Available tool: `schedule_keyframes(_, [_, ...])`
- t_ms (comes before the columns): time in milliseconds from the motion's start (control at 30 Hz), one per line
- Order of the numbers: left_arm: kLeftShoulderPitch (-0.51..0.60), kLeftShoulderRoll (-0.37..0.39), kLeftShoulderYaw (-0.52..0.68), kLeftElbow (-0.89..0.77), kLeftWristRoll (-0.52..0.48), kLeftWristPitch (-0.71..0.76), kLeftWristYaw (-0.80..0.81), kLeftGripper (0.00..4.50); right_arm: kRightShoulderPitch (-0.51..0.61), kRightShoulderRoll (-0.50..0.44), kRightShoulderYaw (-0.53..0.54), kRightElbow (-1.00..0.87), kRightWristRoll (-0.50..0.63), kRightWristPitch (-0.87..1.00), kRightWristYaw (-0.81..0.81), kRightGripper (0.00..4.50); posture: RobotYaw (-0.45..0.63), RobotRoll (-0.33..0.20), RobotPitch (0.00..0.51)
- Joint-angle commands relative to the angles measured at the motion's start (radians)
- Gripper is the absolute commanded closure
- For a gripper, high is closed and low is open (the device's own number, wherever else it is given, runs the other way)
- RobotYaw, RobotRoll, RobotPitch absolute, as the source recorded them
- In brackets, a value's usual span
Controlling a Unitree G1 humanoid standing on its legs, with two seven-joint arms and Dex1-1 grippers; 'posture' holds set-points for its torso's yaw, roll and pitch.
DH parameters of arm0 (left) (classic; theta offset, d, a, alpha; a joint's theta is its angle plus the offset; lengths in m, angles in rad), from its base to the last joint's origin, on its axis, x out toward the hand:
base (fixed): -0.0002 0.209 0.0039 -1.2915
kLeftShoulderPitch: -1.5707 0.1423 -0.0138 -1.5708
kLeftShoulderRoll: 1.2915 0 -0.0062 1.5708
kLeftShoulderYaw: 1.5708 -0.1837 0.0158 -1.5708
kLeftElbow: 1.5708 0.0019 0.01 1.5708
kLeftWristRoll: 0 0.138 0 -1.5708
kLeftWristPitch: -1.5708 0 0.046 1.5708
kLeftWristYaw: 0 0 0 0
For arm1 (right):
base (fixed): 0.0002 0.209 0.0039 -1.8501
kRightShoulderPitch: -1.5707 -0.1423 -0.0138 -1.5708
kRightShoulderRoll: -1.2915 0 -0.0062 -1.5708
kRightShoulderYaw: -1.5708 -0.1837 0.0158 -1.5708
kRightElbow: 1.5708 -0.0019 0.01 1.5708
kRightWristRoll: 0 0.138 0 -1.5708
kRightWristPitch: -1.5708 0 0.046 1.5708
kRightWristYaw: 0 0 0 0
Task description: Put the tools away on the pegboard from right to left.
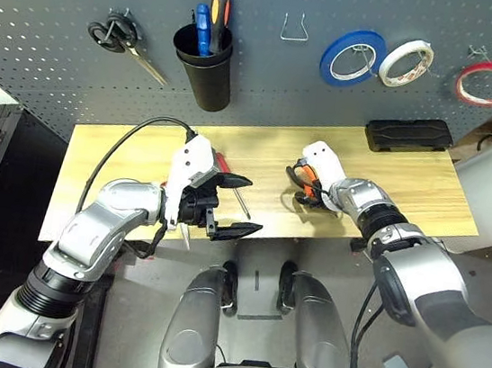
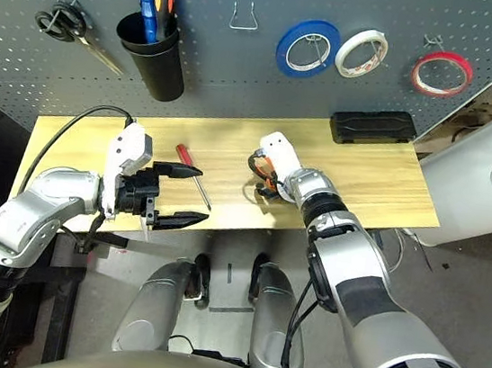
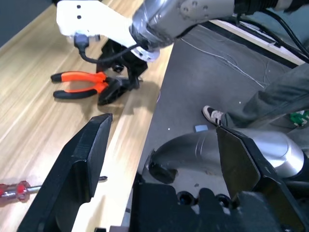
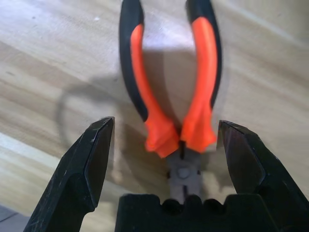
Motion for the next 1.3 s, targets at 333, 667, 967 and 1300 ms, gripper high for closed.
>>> schedule_keyframes(333, [0.026,0.008,-0.008,-0.031,-0.002,0.008,0.011,0.00,0.005,0.022,-0.020,0.059,-0.031,-0.039,-0.022,2.34,0.05,0.000,0.280])
schedule_keyframes(667, [-0.024,-0.033,0.028,0.019,-0.006,-0.033,0.045,0.00,-0.012,-0.003,-0.050,-0.003,-0.025,-0.101,0.005,2.36,0.05,0.000,0.247])
schedule_keyframes(967, [-0.069,-0.056,0.054,0.043,-0.002,-0.069,0.058,0.00,0.092,-0.095,-0.059,-0.372,0.021,-0.051,0.156,2.36,0.03,0.000,0.216])
schedule_keyframes(1300, [-0.108,-0.042,0.118,0.007,-0.056,-0.043,0.066,0.00,0.276,-0.218,-0.089,-0.987,0.169,0.155,0.362,2.36,0.02,0.000,0.196])
